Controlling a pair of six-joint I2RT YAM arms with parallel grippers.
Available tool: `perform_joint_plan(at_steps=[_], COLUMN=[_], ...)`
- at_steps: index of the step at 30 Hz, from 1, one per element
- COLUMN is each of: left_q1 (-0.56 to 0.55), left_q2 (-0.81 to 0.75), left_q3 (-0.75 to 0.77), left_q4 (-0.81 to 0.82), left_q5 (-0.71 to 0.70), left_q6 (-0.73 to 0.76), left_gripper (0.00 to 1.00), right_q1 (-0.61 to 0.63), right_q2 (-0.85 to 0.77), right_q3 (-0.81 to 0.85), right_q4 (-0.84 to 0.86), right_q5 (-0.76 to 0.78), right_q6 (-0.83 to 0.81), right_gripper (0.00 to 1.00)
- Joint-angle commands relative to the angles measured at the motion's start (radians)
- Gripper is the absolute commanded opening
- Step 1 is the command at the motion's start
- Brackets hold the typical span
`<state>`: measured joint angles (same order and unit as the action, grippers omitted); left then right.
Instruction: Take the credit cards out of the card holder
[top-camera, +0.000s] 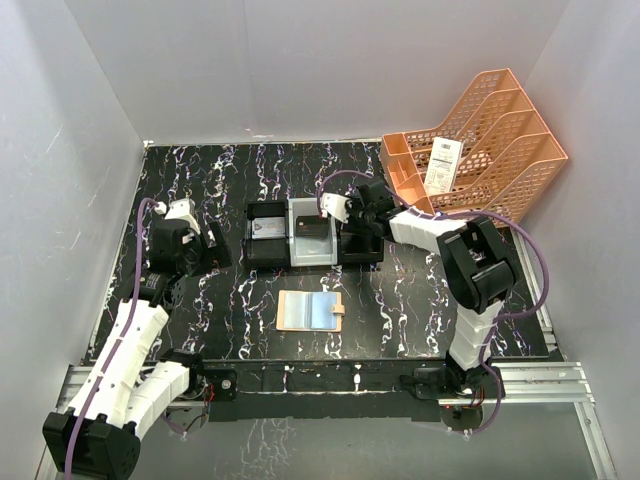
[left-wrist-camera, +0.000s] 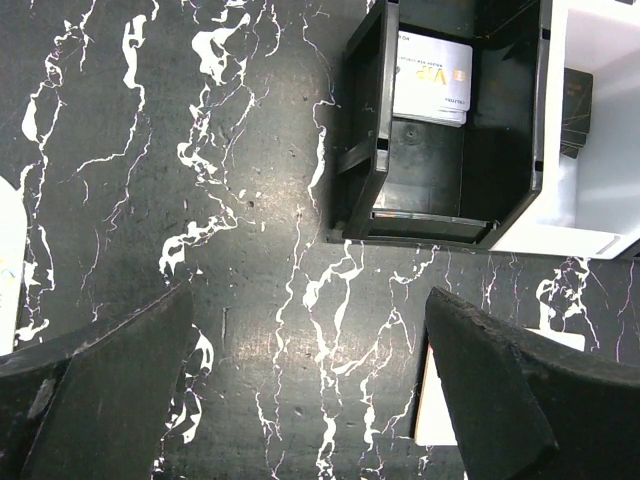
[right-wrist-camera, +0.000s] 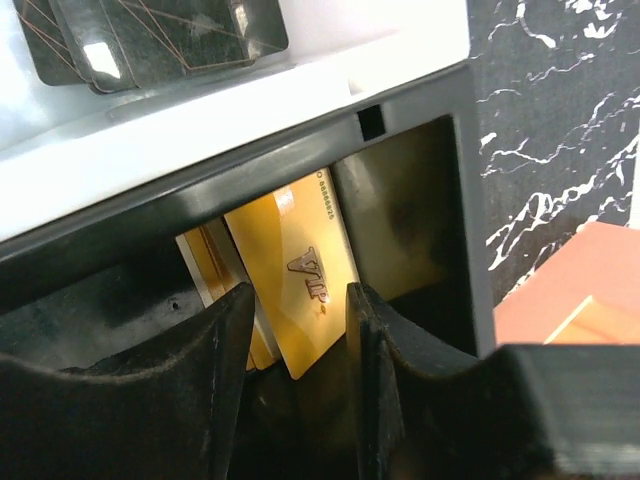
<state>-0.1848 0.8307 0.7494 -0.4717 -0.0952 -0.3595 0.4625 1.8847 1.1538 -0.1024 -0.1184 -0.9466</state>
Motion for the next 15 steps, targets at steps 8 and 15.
perform_joint_plan(at_steps=[8,15], left_q1=[0.005,0.006], left_q2=[0.006,0.007], left_q3=[-0.008,-0.01], left_q4=[0.004,0.007], left_q5=[0.033,0.047], left_q6=[0.014,0.014], left_gripper=[0.99,0.99], right_q1=[-0.004,-0.005], right_q2=[-0.232,-0.452], right_q3=[-0.04,-0.142], right_q4=[0.107,0.263], right_q5=[-0.065,-0.065], right_q6=[0.079,0.416], right_gripper=[0.44,0.58])
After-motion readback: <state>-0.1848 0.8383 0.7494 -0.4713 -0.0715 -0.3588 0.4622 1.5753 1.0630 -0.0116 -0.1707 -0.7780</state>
